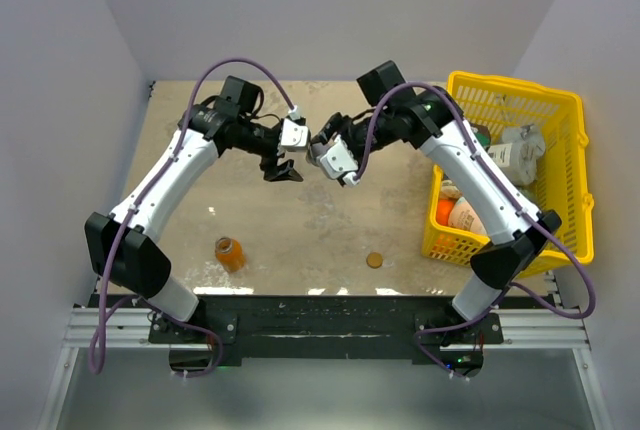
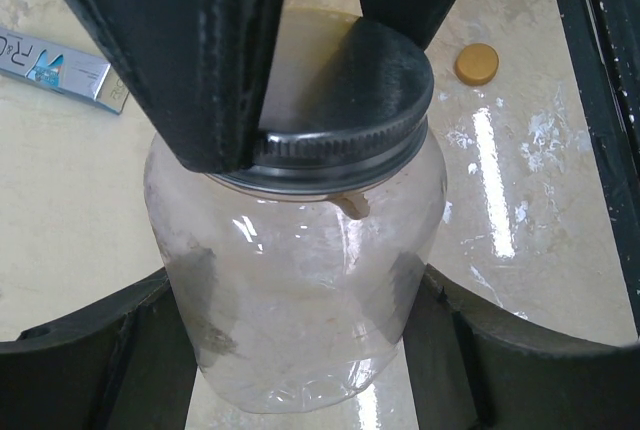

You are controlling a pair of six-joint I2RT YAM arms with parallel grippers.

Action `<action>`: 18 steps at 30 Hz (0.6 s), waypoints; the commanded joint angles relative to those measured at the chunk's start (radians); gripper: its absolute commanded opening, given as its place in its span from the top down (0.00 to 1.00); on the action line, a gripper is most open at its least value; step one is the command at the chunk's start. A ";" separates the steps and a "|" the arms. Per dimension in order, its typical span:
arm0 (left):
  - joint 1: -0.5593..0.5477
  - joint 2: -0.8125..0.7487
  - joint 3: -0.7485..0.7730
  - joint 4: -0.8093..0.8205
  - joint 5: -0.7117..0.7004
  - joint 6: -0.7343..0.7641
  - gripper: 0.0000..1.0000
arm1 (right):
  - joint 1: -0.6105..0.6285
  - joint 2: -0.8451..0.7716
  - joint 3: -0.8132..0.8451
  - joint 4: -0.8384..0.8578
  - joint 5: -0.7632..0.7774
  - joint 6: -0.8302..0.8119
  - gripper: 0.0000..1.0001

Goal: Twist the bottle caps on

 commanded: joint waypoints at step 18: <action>-0.012 -0.177 -0.185 0.652 -0.357 -0.341 1.00 | 0.006 0.115 -0.086 0.416 0.032 0.945 1.00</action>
